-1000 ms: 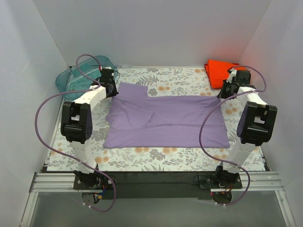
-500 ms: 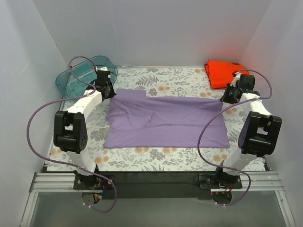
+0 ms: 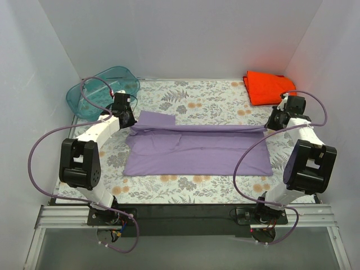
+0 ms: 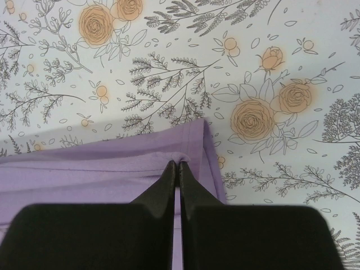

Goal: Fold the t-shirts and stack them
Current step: Fold the tshirt

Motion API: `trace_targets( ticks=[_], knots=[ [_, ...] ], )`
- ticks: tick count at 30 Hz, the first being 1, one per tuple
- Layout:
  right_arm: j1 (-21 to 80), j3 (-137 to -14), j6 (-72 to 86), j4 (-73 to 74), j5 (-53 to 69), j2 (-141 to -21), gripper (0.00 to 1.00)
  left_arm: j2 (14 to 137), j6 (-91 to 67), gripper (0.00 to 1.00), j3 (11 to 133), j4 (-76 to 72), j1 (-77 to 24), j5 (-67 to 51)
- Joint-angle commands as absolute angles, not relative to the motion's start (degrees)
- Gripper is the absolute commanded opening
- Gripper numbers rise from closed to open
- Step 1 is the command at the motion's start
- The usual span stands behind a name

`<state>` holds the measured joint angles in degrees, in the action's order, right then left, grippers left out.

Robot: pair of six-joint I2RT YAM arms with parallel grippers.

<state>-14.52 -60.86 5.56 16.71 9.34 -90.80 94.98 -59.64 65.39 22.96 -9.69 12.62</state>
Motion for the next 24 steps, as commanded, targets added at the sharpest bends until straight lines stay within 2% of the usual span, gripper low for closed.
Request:
trace_targets(
  ticks=[1,13,24],
  knots=[
    [-15.6,-59.9,6.9,15.7,6.3,-87.8,0.01,90.4,-61.0,0.0,64.1,23.9,-9.2,13.1],
    [-16.4,-55.1,9.1,15.1,1.7,-86.8,0.01,88.9,-63.4,0.0,58.3,24.9,-9.2,12.9],
    [-16.4,-53.7,10.5,13.5,5.0,-91.5,0.02,91.6,-64.8,0.0,55.7,24.9,-9.2,12.3]
  ],
)
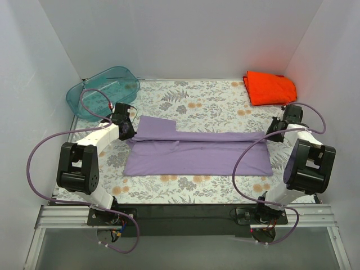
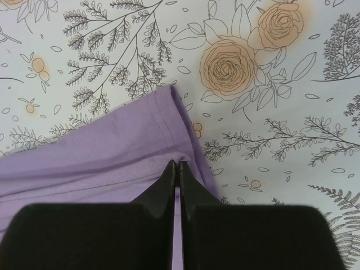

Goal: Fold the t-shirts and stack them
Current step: Fold the tshirt

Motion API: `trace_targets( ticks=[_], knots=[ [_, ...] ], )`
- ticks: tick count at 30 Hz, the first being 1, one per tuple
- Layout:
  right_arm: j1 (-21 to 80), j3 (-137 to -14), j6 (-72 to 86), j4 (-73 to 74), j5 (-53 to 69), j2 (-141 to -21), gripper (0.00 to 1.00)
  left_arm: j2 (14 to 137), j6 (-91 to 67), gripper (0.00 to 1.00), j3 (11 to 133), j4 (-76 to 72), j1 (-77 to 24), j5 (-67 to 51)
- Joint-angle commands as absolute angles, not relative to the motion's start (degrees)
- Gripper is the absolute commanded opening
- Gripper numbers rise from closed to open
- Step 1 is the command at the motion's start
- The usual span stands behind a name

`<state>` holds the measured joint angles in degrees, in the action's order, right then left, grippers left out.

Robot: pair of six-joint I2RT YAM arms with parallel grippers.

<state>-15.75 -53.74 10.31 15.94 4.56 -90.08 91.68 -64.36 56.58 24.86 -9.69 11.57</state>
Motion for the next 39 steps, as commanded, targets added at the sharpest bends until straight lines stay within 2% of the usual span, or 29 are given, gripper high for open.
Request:
trace_targets(
  ticks=[1,5,7,10,11,14,18,22,25,32,39],
  knots=[
    [-16.4,-53.9,10.5,13.4,5.4,-91.8,0.04,91.7,-64.7,0.0,55.8,24.9,-9.2,12.2],
    [-16.4,-54.0,10.5,13.5,7.3,-93.5,0.14,91.7,-65.9,0.0,55.3,25.0,-9.2,11.9],
    [-16.4,-53.9,10.5,13.6,8.3,-93.7,0.18,91.5,-66.4,0.05,55.0,25.3,-9.2,11.3],
    [-16.4,-53.8,11.5,14.5,7.3,-92.7,0.27,90.4,-67.1,0.24,55.1,25.9,-9.2,8.6],
    [-16.4,-53.7,12.6,14.8,6.6,-92.1,0.32,89.1,-67.0,0.39,55.2,25.9,-9.2,7.6],
    [-16.4,-54.2,14.2,16.3,4.5,-89.4,0.43,86.3,-67.0,0.54,56.0,26.7,-9.3,6.0],
    [-15.7,-56.8,16.5,17.8,6.6,-86.7,0.49,84.4,-66.2,0.69,59.1,27.2,-9.3,7.0],
    [-11.6,-59.4,18.1,15.8,14.0,-87.1,0.52,88.4,-63.1,0.7,63.0,25.7,-9.3,6.6],
    [-4.9,-60.6,19.3,13.1,16.9,-89.1,0.52,93.9,-62.0,0.7,66.7,25.1,-9.3,6.9],
    [13.2,-69.2,22.7,5.1,22.3,-101.6,0.48,104.9,-59.7,0.65,74.7,23.6,-9.4,5.7],
    [23.5,-82.1,21.7,3.1,23.7,-115.3,0.47,110.8,-58.1,0.62,77.7,22.4,-9.4,5.2]
  ],
)
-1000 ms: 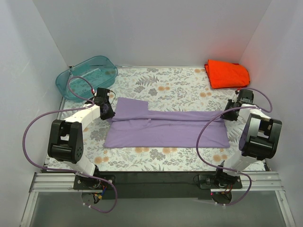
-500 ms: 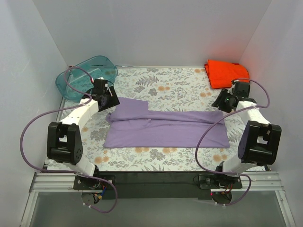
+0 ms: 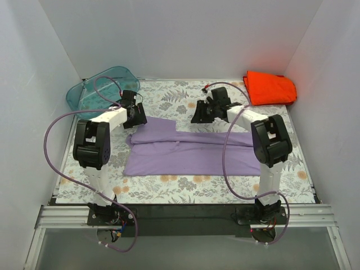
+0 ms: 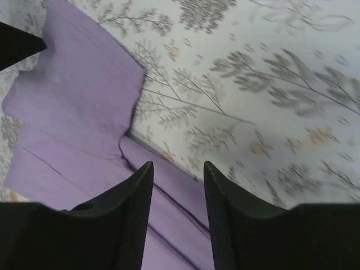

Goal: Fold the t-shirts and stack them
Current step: Fold the tshirt

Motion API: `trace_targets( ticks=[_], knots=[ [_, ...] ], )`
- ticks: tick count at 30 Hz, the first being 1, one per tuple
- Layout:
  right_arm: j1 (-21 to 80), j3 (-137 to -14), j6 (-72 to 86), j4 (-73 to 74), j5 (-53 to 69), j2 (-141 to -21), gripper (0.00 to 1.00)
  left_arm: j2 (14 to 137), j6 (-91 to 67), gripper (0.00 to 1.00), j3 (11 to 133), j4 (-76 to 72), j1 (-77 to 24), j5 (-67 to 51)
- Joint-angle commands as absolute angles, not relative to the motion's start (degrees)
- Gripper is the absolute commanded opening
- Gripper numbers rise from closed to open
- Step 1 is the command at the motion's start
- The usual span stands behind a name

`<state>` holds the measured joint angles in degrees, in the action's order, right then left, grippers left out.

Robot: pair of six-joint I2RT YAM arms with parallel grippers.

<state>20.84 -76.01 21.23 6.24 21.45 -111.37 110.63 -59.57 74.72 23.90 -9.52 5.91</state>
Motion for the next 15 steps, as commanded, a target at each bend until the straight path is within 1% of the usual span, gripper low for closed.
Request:
trace_targets(
  ticks=[1,8,13,15],
  knots=[
    [24.3,-83.4,21.8,3.1,23.7,-116.9,0.47,111.4,-58.2,0.62,77.9,22.4,-9.4,5.2],
    [29.4,-92.1,22.0,3.0,24.3,-127.5,0.47,115.2,-58.2,0.61,80.4,21.9,-9.4,4.4],
    [30.8,-94.2,22.2,2.9,24.1,-130.7,0.46,117.9,-58.3,0.6,82.3,22.0,-9.4,3.6],
    [31.1,-94.8,22.3,2.8,23.6,-131.8,0.46,118.6,-58.4,0.57,82.3,21.8,-9.4,3.0]
  ],
)
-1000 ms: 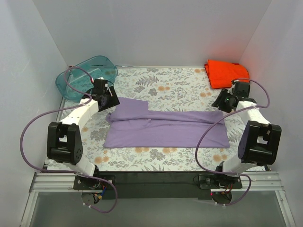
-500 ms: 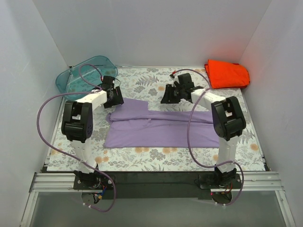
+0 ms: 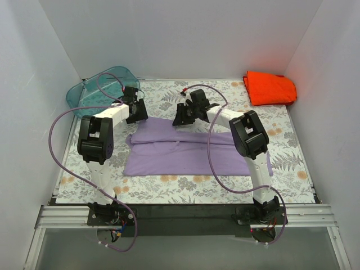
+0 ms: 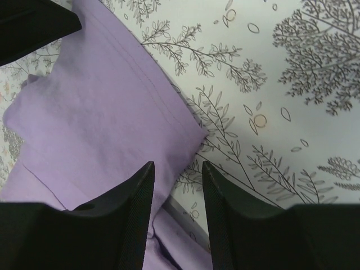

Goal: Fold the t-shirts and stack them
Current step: Fold the tshirt

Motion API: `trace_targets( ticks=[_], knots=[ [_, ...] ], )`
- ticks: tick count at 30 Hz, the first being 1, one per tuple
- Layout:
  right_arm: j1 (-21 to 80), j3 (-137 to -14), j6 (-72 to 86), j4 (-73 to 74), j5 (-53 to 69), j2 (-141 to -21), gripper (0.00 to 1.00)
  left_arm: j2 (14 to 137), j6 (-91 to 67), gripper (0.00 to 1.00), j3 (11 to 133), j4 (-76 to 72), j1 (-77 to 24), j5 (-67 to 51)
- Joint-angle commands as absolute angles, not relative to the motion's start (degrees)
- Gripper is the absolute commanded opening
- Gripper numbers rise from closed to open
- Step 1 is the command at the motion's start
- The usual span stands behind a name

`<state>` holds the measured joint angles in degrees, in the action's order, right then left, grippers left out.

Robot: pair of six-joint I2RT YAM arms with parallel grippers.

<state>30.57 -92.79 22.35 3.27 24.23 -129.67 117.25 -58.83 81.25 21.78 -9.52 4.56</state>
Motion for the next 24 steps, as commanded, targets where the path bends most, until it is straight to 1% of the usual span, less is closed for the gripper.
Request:
trace_targets(
  ticks=[1,5,6,8,9,13,14,16,17,19,20,22,23,24],
  knots=[
    [31.2,-95.1,22.4,2.7,23.6,-132.7,0.46,119.1,-58.4,0.56,82.4,22.0,-9.4,2.9],
    [31.6,-95.7,22.8,2.8,23.2,-134.6,0.46,119.7,-58.5,0.5,82.1,21.9,-9.5,1.9],
    [31.6,-95.6,22.9,2.8,22.9,-134.9,0.46,119.8,-58.7,0.46,82.0,21.9,-9.5,1.5],
    [31.6,-95.5,23.3,2.6,22.7,-135.3,0.45,120.0,-58.7,0.44,81.7,21.8,-9.6,1.1],
    [31.6,-95.4,23.4,2.7,22.4,-135.6,0.45,120.1,-58.8,0.4,81.6,21.8,-9.7,1.1],
    [31.7,-95.3,23.3,2.8,22.4,-136.2,0.38,120.3,-58.9,0.33,80.7,21.8,-9.9,0.3],
    [31.8,-95.3,23.3,2.8,22.6,-136.5,0.32,120.3,-59.0,0.31,80.5,21.9,-9.9,0.2],
    [31.8,-95.6,23.3,2.8,23.0,-136.7,0.26,120.1,-59.0,0.26,79.8,21.9,-10.0,0.1],
    [31.8,-95.7,23.3,2.8,23.1,-136.8,0.17,120.1,-59.1,0.24,79.5,21.9,-10.0,0.1],
    [31.9,-95.7,23.1,2.8,23.3,-136.9,0.08,119.9,-59.2,0.22,79.0,21.7,-10.0,0.1],
    [32.0,-95.9,23.1,2.7,23.4,-137.0,0.03,119.9,-59.2,0.19,78.9,21.7,-10.0,0.1],
    [32.1,-96.2,23.1,2.7,23.8,-136.9,0.01,119.8,-59.2,0.11,78.9,21.7,-10.0,0.1],
    [32.1,-96.4,23.1,2.8,24.0,-136.9,0.01,119.7,-59.2,0.0,79.0,21.6,-10.0,0.1],
    [32.2,-96.4,22.9,2.8,24.1,-136.8,0.01,119.4,-59.1,0.0,79.1,21.7,-10.0,0.1]
  ],
)
